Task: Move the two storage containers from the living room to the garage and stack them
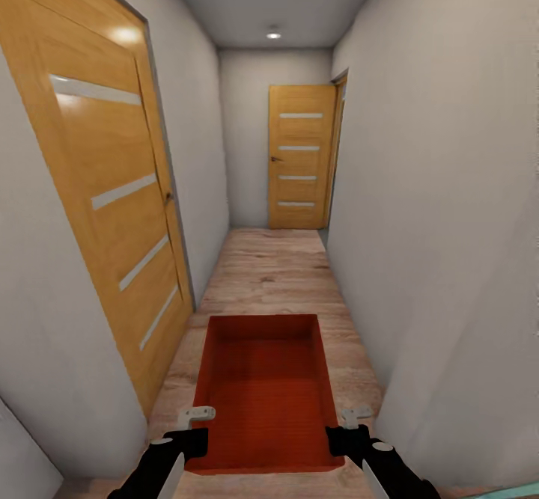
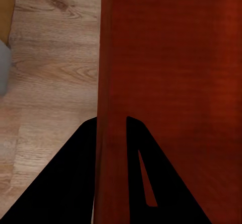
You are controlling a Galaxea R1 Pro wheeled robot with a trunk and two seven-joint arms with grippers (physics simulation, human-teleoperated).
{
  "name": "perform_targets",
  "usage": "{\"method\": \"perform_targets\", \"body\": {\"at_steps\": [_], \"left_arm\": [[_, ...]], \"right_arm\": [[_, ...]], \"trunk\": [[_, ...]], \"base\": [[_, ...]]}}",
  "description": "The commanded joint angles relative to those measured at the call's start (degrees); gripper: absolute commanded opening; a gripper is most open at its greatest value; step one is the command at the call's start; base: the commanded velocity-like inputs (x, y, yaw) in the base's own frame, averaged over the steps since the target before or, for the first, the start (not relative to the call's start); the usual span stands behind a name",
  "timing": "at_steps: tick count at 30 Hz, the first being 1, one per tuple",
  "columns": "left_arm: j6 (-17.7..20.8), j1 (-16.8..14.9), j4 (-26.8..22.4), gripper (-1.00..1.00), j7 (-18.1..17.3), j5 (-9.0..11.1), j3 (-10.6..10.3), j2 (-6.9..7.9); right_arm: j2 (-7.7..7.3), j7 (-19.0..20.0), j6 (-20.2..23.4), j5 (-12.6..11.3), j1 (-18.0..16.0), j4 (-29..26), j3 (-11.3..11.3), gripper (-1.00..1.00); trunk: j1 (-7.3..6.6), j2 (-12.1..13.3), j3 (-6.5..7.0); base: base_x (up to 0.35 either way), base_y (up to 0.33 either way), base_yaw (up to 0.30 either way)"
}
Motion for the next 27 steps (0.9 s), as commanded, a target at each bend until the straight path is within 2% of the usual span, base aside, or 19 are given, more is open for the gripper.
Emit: {"method": "perform_targets", "body": {"at_steps": [1,27], "left_arm": [[0.5,0.0,0.0,-1.0,0.9,-0.9,-0.1,0.41],[0.5,0.0,0.0,-1.0,0.9,-1.0,-0.1,0.44]], "right_arm": [[-0.04,1.3,-1.4,-0.9,-0.1,-1.1,0.5,-1.0],[-0.04,1.3,-1.4,-1.0,-0.1,-1.1,0.4,-1.0]], "trunk": [[0.05,-0.1,-0.09],[0.05,-0.1,-0.09]], "base": [[0.329,0.004,-0.231],[0.329,0.0,-0.013]]}}
